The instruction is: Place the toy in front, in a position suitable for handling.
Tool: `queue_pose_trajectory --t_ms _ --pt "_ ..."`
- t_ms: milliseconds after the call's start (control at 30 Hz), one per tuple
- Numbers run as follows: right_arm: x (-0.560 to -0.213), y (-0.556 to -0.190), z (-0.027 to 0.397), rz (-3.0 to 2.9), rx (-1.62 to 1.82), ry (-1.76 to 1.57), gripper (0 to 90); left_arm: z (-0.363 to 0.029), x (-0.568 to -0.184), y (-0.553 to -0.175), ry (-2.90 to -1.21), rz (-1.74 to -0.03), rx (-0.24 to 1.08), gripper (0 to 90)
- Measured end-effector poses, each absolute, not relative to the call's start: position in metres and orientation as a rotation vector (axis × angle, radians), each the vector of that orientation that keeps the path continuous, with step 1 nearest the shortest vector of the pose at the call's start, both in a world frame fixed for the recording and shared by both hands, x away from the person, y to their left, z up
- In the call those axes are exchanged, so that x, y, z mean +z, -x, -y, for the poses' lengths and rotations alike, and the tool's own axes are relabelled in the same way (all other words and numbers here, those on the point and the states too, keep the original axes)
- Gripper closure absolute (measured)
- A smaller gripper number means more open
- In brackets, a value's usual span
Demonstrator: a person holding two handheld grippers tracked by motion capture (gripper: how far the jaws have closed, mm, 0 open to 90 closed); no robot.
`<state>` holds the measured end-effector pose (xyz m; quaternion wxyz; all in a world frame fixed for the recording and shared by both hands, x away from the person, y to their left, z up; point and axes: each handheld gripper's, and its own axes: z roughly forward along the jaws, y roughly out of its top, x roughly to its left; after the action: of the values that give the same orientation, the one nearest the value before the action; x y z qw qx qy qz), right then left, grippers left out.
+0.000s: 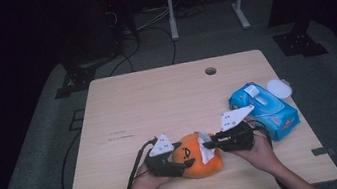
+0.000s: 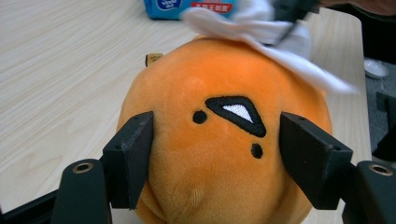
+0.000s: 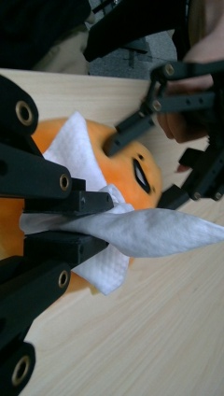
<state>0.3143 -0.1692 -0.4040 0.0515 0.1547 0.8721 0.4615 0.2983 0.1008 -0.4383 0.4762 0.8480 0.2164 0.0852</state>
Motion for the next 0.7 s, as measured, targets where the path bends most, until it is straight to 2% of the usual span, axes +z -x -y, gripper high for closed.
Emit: queue_pose_trajectory --t_ms 67,200,267,333,367,467,633,700 --pt "-0.406 -0.311 0.173 -2.652 1.393 -0.479 80.7 -0.099 -0.438 -0.299 -2.068 -0.528 0.216 28.6" --pt "-0.413 -0.315 0.178 -2.650 1.408 -0.515 80.8 -0.099 -0.430 -0.300 -2.042 -0.530 0.190 14.4" --pt "-0.414 -0.317 0.181 -2.640 1.414 -0.536 80.8 -0.100 -0.427 -0.300 -2.027 -0.525 0.188 14.1" --pt "-0.415 -0.320 0.187 -2.632 1.410 -0.563 80.8 -0.101 -0.427 -0.301 -2.030 -0.517 0.185 16.5" --pt "-0.416 -0.321 0.190 -2.628 1.390 -0.569 80.8 -0.102 -0.429 -0.302 -2.036 -0.511 0.184 23.5" --pt "-0.417 -0.320 0.193 -2.628 1.373 -0.576 80.8 -0.102 -0.430 -0.303 -2.025 -0.518 0.172 30.3" --pt "-0.408 -0.306 0.181 -2.614 1.406 -0.498 80.8 -0.096 -0.427 -0.304 -2.024 -0.512 0.202 33.6" --pt "-0.401 -0.301 0.163 -2.619 1.407 -0.416 80.8 -0.093 -0.426 -0.303 -2.027 -0.501 0.214 33.8"
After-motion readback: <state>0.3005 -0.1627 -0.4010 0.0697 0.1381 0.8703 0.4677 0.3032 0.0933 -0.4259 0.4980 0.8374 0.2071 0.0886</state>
